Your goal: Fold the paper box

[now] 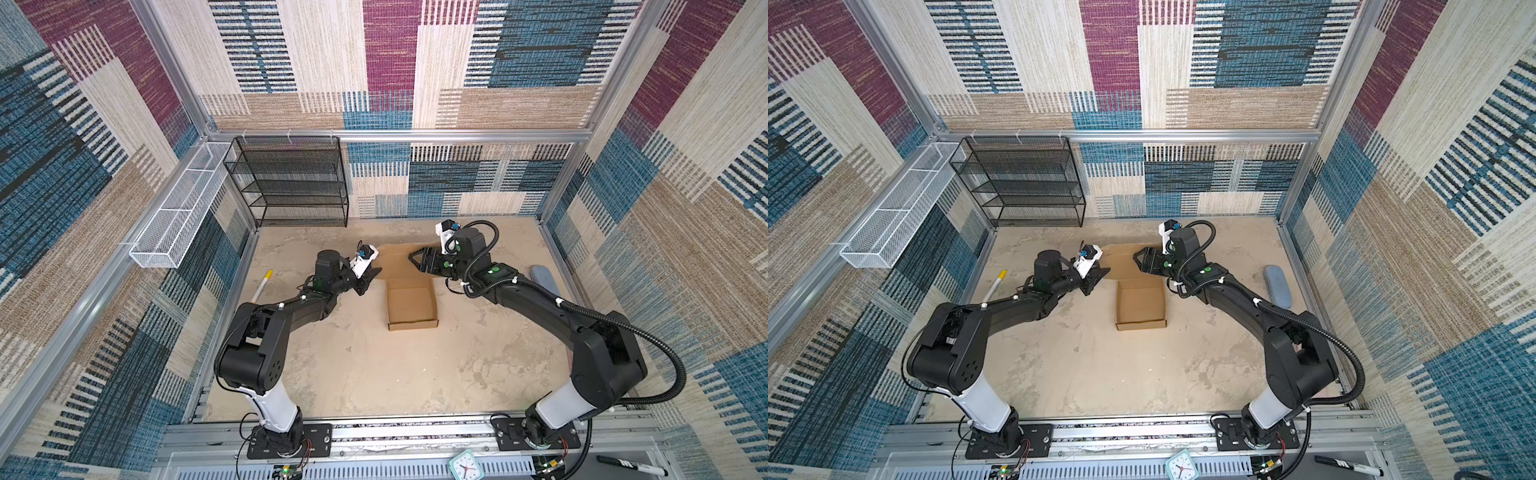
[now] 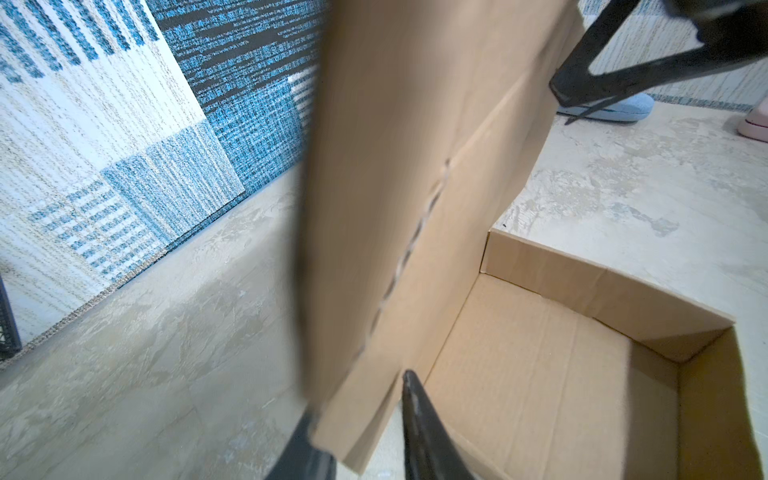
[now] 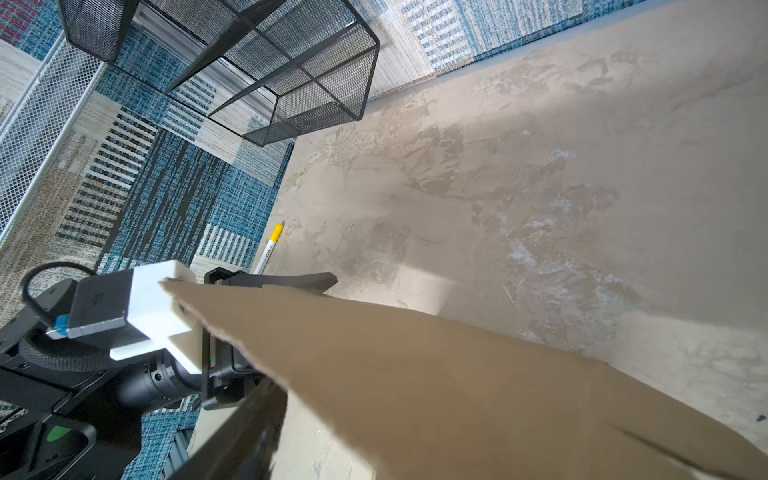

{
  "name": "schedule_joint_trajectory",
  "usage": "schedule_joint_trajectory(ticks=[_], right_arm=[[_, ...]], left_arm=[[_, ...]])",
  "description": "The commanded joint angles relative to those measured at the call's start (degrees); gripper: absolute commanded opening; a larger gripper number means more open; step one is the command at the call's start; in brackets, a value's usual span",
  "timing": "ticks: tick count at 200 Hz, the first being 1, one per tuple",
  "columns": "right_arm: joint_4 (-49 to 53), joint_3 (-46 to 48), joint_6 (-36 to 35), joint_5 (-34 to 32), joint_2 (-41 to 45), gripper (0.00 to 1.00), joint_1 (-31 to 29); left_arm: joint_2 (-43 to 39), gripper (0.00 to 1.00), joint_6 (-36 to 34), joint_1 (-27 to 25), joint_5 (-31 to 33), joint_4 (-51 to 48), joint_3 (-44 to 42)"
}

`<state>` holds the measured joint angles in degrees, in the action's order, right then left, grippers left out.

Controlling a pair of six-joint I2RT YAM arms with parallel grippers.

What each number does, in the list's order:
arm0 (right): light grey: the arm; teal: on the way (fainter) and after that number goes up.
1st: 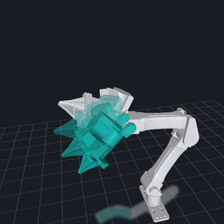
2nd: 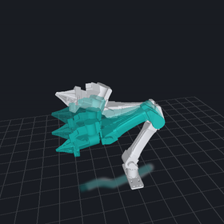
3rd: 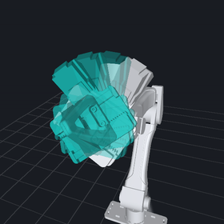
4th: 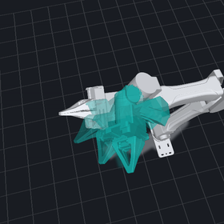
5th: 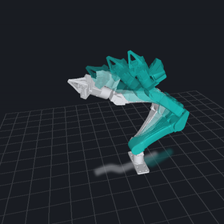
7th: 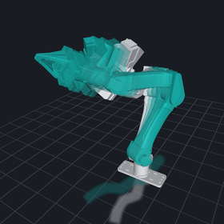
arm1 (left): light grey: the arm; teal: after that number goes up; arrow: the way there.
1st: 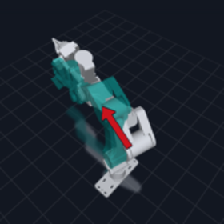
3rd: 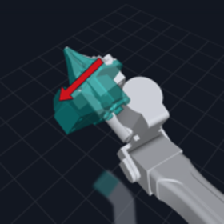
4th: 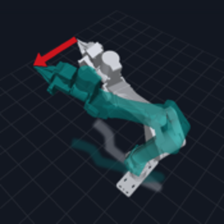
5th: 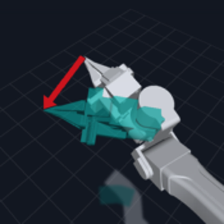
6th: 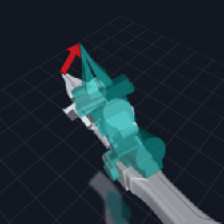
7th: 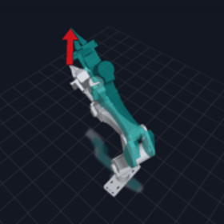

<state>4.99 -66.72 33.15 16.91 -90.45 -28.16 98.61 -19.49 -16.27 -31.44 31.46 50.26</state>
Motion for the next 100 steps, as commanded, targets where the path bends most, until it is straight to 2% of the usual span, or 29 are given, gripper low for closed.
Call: schedule_joint_trajectory(ticks=[1,100], right_arm=[[-2.61,0.42,0.16,0.49,0.72,0.74,0.07],[-2.89,1.84,0.34,0.87,2.47,0.74,0.13]], left_arm=[[0.35,0.26,1.29,0.01,-0.35,0.47,0.71],[0.45,0.15,0.69,0.12,-1.17,-1.62,1.77]])
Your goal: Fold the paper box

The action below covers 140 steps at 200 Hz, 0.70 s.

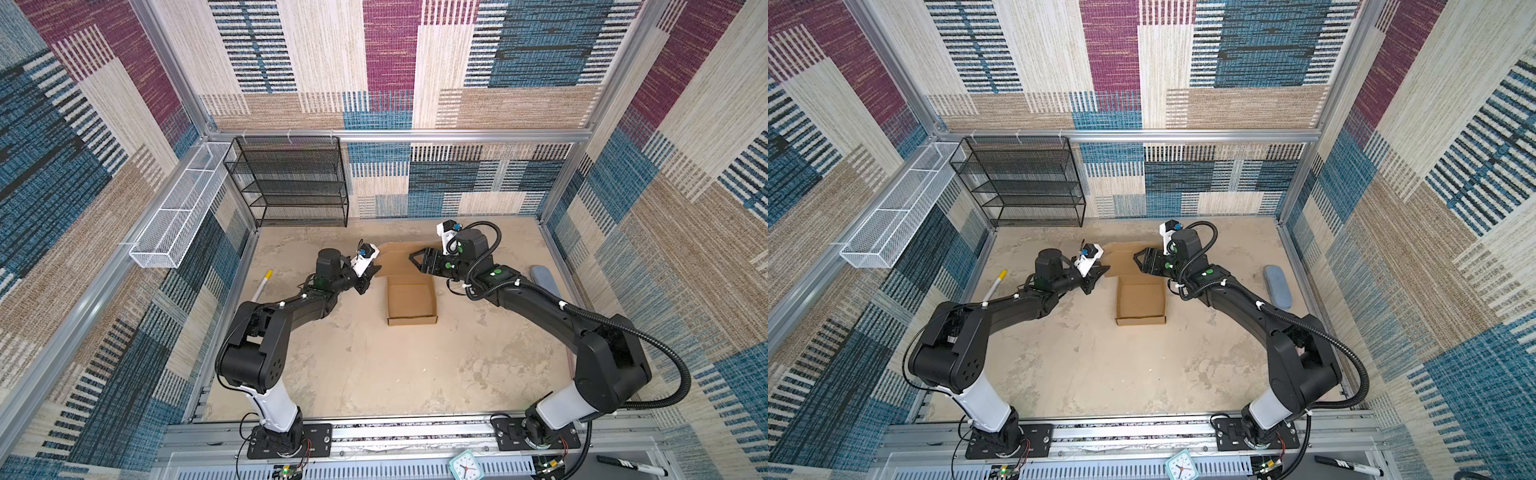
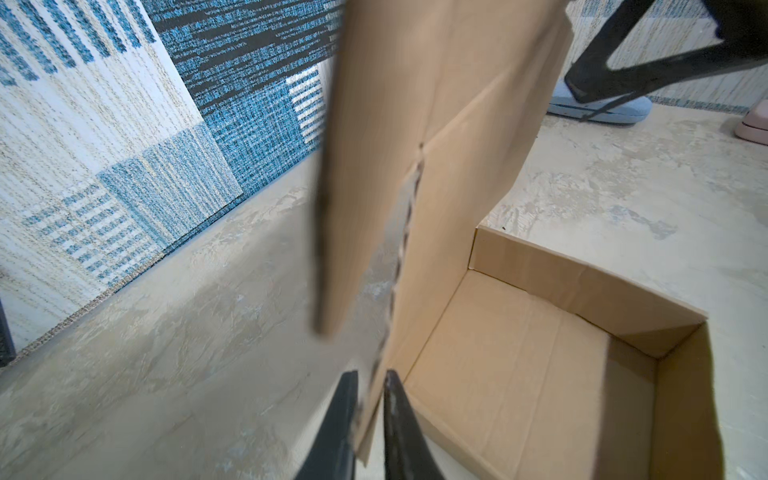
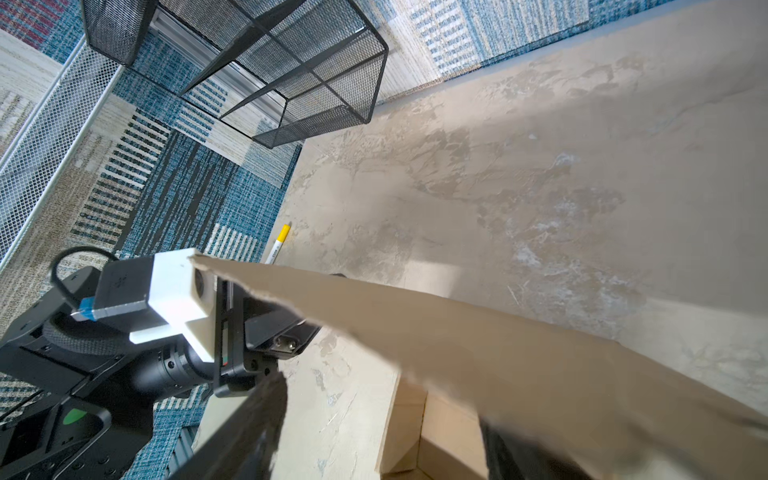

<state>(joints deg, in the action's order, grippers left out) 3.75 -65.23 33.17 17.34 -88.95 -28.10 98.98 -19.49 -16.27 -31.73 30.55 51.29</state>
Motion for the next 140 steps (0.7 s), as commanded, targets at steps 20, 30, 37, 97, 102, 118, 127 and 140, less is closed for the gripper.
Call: schedule_joint_trajectory(ticks=[20,30,37,97,102,118,127,140], right_arm=[[-1.63,1.15,0.45,0.5,2.41,0.74,0.07],[-1.59,1.8,0.43,0.34,3.53,0.74,0.14],[-1.56,2.24,0.21,0.24,4.32,0.74,0.15],[-1.41,9.57,-3.16,-5.3,11.74,0.76,5.94],[-2.17,10.52,-2.84,-4.74,11.91,0.76,6.99],[-6.05,13.45,-2.41,-1.14,11.67,0.77,9.79],[-8.38,14.73,-2.55,0.09,11.26,0.77,10.78],[-12.09,16.05,-4.25,1.91,10.88,0.77,11.36]], left_arm=[[0.07,0.12,0.68,0.1,-0.97,-1.3,1.03],[0.07,0.11,0.65,0.1,-0.97,-1.66,1.18],[0.07,0.08,0.65,0.14,-0.97,-1.95,1.4],[-1.27,0.0,-0.04,1.78,-4.29,-10.77,4.32],[-1.48,0.0,0.03,1.98,-4.9,-11.77,4.58],[-1.95,0.0,-0.01,2.85,-8.35,-17.06,6.47],[-2.01,0.0,-0.36,3.29,-10.97,-21.14,8.12],[-1.91,0.0,-1.45,3.85,-14.38,-27.22,10.46]])
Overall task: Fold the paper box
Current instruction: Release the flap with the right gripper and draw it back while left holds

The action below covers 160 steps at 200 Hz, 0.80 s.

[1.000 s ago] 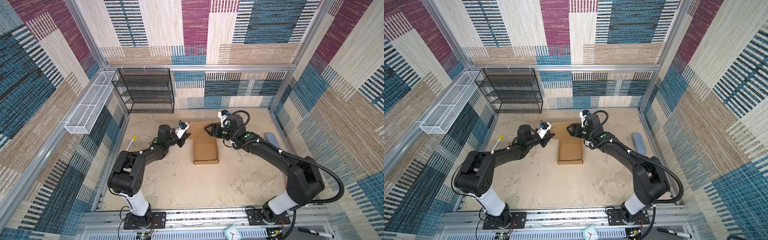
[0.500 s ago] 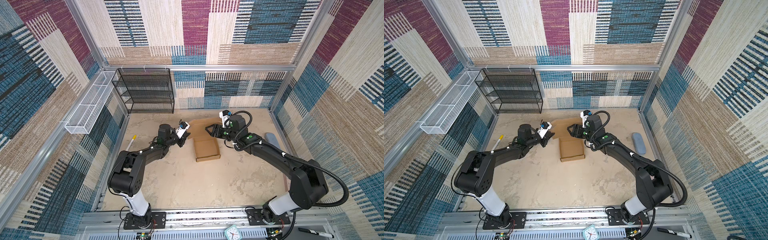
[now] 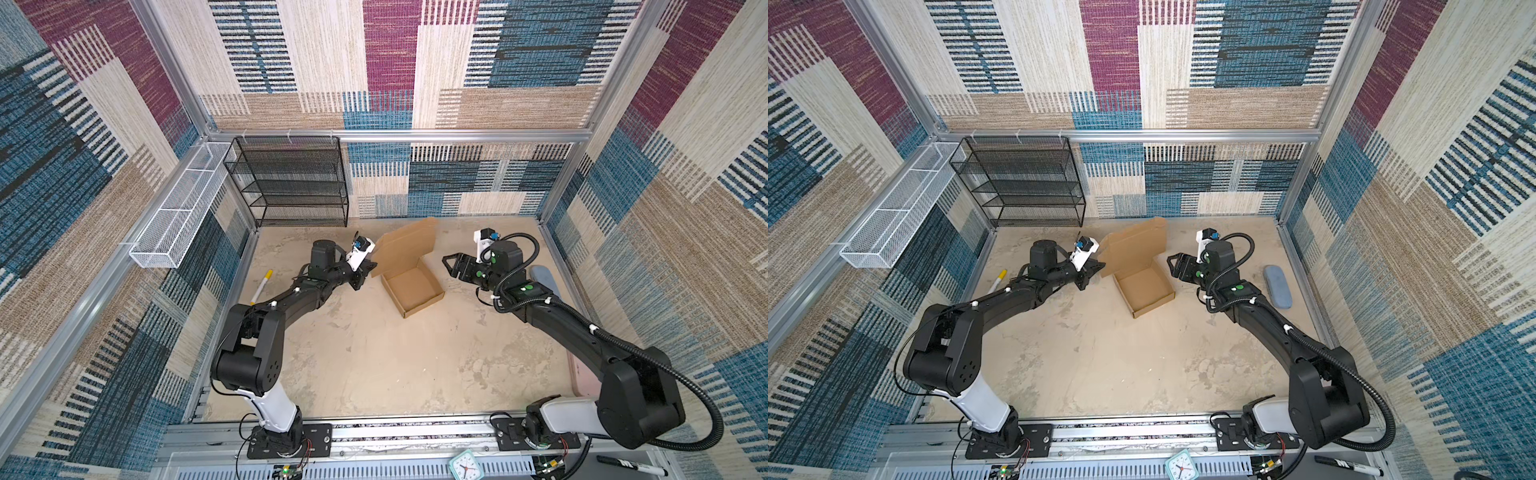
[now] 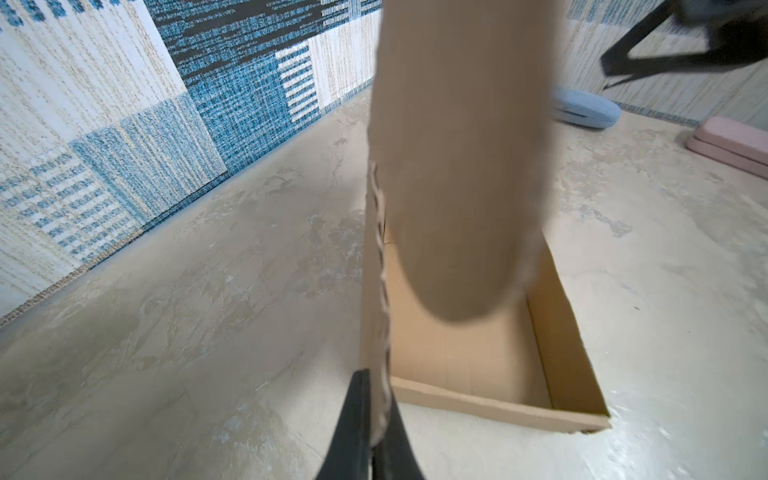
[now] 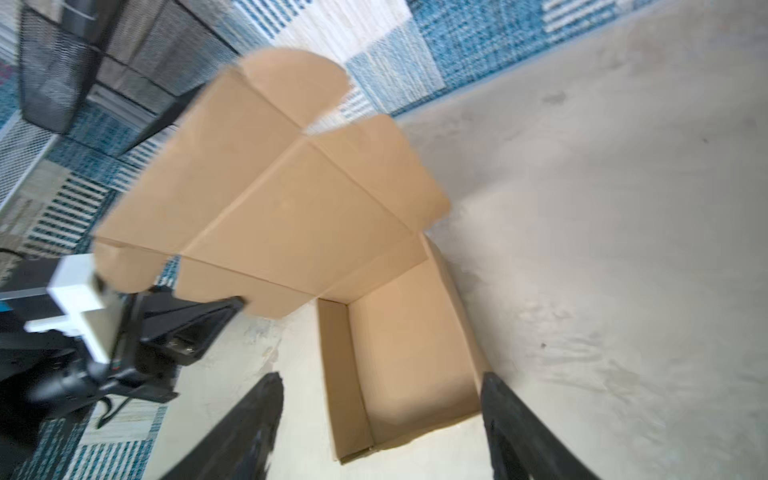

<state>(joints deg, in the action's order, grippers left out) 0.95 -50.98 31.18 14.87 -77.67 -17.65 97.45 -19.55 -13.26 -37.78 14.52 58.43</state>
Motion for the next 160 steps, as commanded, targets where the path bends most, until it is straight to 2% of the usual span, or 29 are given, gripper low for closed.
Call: schedule_joint_trajectory(ticks=[1,38,75,105,120,160], right_arm=[[-9.56,1.96,-2.48,4.42,-0.43,0.78,0.89],[-22.29,8.4,-7.45,7.89,0.67,0.78,1.58],[-31.66,12.68,-8.26,10.48,0.06,0.77,4.53],[-45.86,16.0,-3.7,20.3,-5.76,0.76,8.18],[-51.95,16.18,-4.24,24.64,-7.72,0.76,8.25],[-57.63,16.75,-5.86,30.4,-12.07,0.76,8.56]], left_arm=[[-0.35,0.0,-1.47,0.89,-8.56,-11.67,3.46],[-1.16,0.0,-5.17,2.56,-15.66,-20.41,5.56],[-2.94,0.0,-9.09,3.58,-18.84,-25.01,5.55],[-3.47,0.0,-8.88,4.2,-22.27,-25.82,5.25],[-4.08,0.0,-8.45,4.25,-23.5,-25.21,4.64],[-4.68,0.0,-8.12,4.6,-25.97,-25.69,4.66]])
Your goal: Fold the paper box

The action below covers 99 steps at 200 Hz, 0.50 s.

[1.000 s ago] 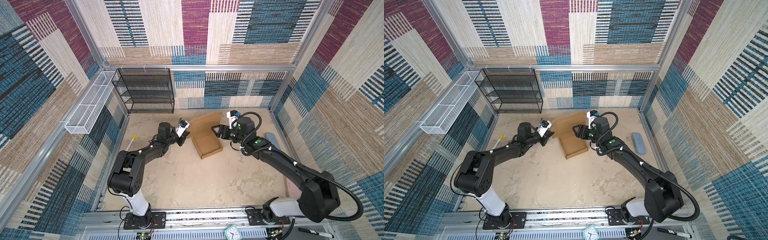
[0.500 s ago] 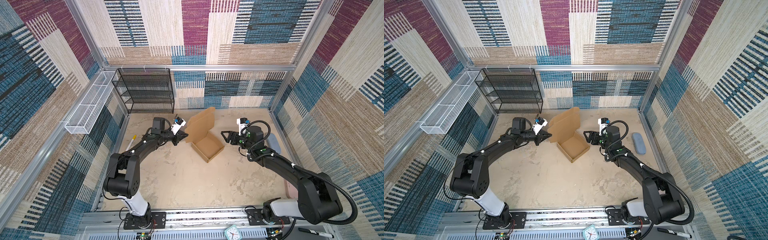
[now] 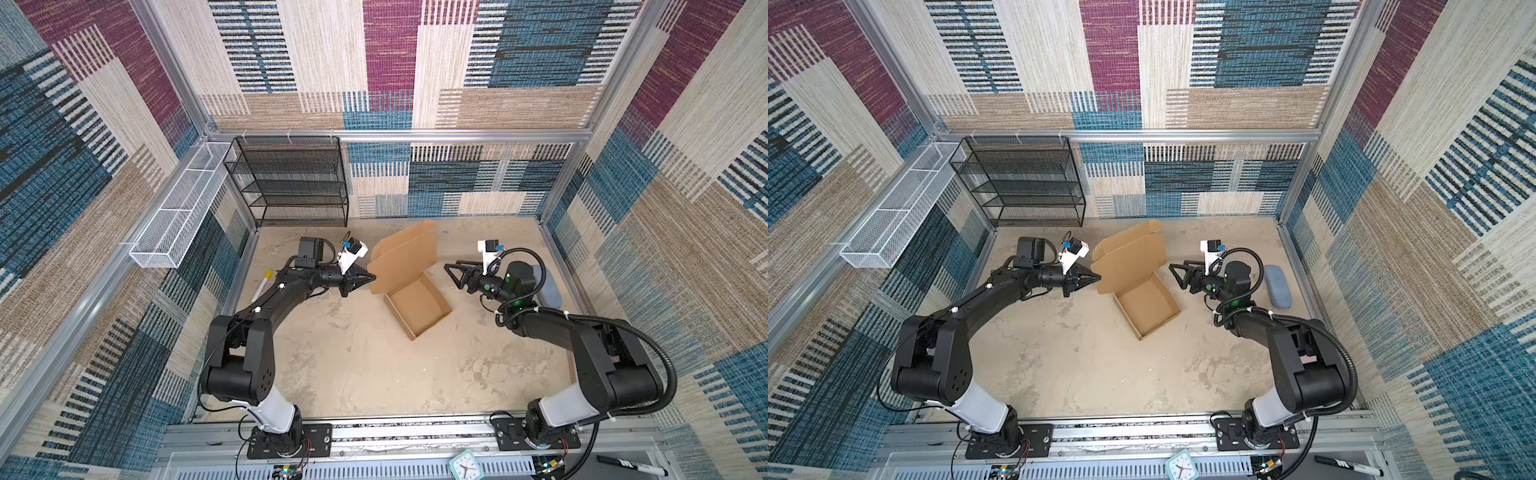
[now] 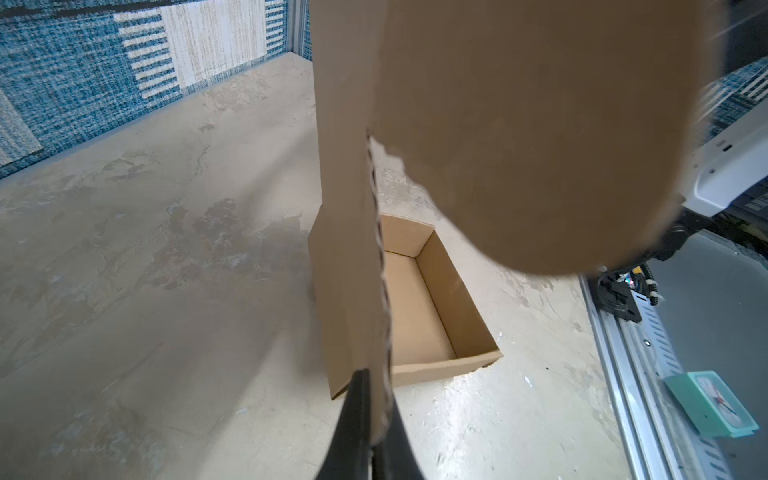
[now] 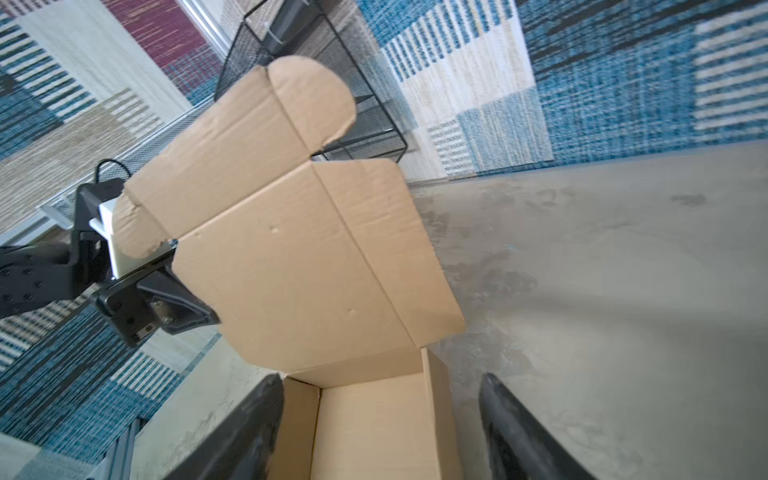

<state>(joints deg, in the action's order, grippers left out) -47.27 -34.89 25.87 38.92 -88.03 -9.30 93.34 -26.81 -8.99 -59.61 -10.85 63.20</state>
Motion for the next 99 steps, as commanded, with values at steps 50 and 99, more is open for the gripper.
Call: schedule_joint_trajectory(ticks=[50,99], right_arm=[[-9.24,-3.73,-3.49,6.94,-7.84,0.75,0.78],[-1.48,-12.56,-8.47,7.67,-11.26,0.72,0.9]], left_arm=[[-0.7,0.0,-0.81,0.44,-6.46,-0.43,-0.6],[-0.77,0.0,-1.38,0.4,-7.11,-1.16,-0.53]])
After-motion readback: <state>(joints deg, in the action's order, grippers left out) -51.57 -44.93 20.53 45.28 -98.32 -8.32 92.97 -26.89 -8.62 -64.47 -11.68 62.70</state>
